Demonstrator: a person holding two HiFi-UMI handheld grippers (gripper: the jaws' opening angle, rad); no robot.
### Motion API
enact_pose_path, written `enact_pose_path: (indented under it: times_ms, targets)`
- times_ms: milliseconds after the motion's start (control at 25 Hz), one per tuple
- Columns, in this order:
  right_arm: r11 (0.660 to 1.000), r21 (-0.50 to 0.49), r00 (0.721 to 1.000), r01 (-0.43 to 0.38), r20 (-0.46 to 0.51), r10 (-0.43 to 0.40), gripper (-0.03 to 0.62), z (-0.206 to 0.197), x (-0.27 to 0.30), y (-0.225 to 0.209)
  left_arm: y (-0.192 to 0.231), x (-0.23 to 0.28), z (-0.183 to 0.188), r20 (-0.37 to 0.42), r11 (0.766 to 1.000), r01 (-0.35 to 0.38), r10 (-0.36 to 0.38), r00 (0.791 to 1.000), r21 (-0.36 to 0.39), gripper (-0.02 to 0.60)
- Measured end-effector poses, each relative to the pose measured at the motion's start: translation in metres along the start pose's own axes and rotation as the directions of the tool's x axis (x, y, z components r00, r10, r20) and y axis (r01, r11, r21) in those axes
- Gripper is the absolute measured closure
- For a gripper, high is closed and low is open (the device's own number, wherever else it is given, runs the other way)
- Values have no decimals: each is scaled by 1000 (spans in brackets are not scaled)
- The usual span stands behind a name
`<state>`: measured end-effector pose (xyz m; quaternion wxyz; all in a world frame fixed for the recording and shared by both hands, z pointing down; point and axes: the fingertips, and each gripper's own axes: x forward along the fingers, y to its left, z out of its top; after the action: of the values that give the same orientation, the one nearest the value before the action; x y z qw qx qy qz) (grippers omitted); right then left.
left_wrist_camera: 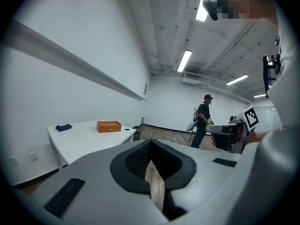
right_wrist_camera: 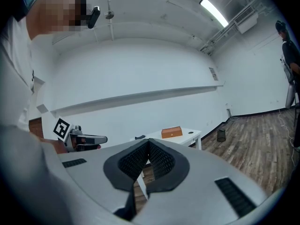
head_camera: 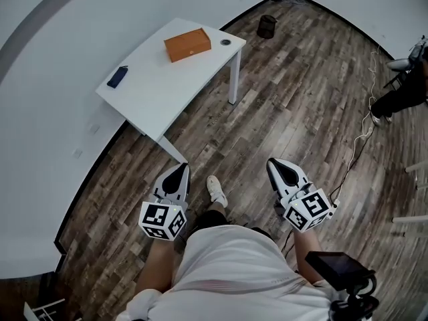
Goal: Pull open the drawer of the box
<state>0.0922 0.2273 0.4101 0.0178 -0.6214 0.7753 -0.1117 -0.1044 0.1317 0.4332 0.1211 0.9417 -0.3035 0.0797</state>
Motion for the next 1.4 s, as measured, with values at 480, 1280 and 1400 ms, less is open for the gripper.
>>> enact_pose_path:
  times_ms: [480, 1280, 1400]
  targets:
    - [999, -7, 999, 42, -25, -42, 595, 42, 151, -89, 95, 147, 55, -5, 999, 47, -47, 999, 2, 571]
    - [988, -14, 982, -154, -111, 151, 595, 75, 395, -152, 258, 266, 94, -3, 985, -144, 145, 989, -92, 571]
    - [975, -11, 969, -224, -110, 221, 595, 80, 421, -171, 265, 283, 98, -4, 971, -213, 213, 977, -107, 571]
